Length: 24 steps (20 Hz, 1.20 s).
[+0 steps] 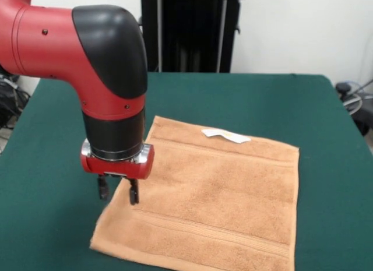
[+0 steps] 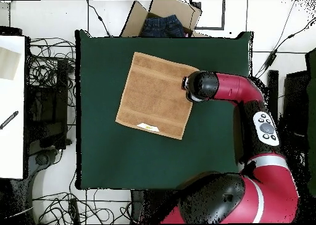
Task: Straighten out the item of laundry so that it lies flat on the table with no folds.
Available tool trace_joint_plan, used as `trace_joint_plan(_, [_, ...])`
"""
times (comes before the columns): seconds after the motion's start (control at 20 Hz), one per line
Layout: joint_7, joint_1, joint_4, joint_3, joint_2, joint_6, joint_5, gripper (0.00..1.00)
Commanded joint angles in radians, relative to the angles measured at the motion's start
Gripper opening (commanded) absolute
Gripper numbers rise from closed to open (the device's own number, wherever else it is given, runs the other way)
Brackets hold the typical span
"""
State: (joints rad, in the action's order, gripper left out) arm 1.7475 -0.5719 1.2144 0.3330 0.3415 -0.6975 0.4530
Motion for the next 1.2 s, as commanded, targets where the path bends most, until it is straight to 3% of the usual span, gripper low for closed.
trace_joint_plan(0.05, [-0.253, -0.014, -0.024, 0.064, -0.039, -0.065, 0.07, 1.0])
trace_joint_plan(0.65, [-0.301, -0.019, -0.072, 0.074, -0.053, -0.121, 0.061, 1.0])
trace_joint_plan(1.2, [-0.23, 0.013, -0.017, 0.025, 0.014, -0.117, 0.032, 1.0])
